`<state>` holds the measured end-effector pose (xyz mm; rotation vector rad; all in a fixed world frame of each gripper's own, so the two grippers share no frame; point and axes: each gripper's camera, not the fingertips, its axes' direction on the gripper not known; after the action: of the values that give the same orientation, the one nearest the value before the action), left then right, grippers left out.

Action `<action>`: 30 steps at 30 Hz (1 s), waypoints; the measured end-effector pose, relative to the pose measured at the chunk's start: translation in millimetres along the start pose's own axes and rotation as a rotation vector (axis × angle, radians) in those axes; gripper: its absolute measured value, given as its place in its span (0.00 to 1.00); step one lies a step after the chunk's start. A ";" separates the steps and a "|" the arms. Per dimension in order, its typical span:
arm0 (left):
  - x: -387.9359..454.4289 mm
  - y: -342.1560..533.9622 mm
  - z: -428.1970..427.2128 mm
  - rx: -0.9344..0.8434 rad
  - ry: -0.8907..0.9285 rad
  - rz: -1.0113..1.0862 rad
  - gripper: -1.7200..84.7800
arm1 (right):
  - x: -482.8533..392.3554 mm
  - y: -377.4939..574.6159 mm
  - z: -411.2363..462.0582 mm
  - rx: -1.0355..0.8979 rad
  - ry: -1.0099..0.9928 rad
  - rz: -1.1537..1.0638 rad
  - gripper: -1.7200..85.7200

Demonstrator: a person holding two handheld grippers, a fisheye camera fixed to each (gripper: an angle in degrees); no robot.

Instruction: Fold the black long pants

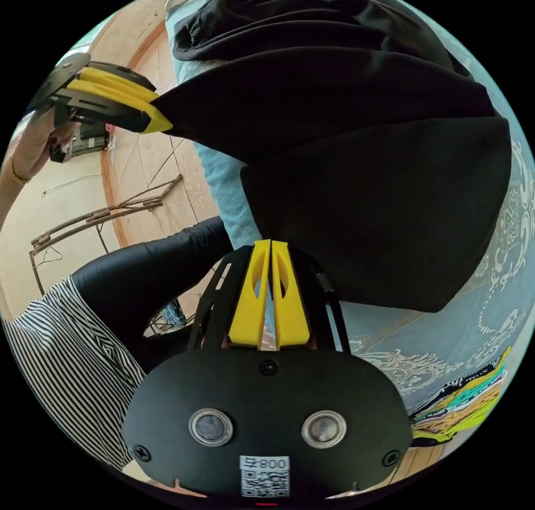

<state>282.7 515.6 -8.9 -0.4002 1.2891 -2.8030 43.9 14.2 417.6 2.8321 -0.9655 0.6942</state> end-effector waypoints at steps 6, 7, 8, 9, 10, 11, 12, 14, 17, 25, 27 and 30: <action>33.3 35.2 -23.0 0.062 0.175 0.081 0.05 | 26.8 107.4 -73.5 0.216 -0.141 0.067 0.02; 44.6 42.2 -27.0 0.073 0.229 0.112 0.05 | 40.7 141.9 -96.8 0.279 -0.178 0.110 0.02; 57.1 48.1 -30.0 0.078 0.288 0.150 0.05 | 56.3 177.1 -118.8 0.339 -0.215 0.164 0.02; 63.9 50.9 -31.4 0.079 0.315 0.171 0.05 | 64.0 195.6 -130.2 0.371 -0.232 0.187 0.02; 77.8 55.9 -34.3 0.082 0.367 0.213 0.05 | 79.1 232.4 -152.4 0.434 -0.236 0.250 0.02; 91.0 60.3 -37.2 0.088 0.420 0.245 0.05 | 93.2 267.2 -172.7 0.484 -0.224 0.314 0.02; 97.3 62.2 -38.8 0.093 0.447 0.259 0.05 | 99.9 283.3 -182.2 0.507 -0.228 0.337 0.02; 119.9 65.5 -45.8 0.125 0.539 0.305 0.05 | 123.0 341.6 -216.6 0.614 -0.210 0.409 0.02; 142.5 61.2 -54.1 0.183 0.616 0.326 0.05 | 153.6 389.5 -244.6 0.683 -0.187 0.441 0.02; 186.0 46.5 -114.8 0.539 0.647 0.343 0.05 | 226.4 442.3 -241.7 0.634 -0.221 0.352 0.02; 189.7 44.2 -136.2 0.633 0.655 0.343 0.05 | 237.1 456.8 -218.4 0.619 -0.281 0.343 0.02; 198.9 30.4 -176.5 0.748 0.616 0.375 0.05 | 245.2 485.9 -169.6 0.601 -0.411 0.339 0.02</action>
<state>44.9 600.0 -98.2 0.6898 0.1924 -2.8555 -140.0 -477.7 639.3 3.4655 -1.5545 0.4935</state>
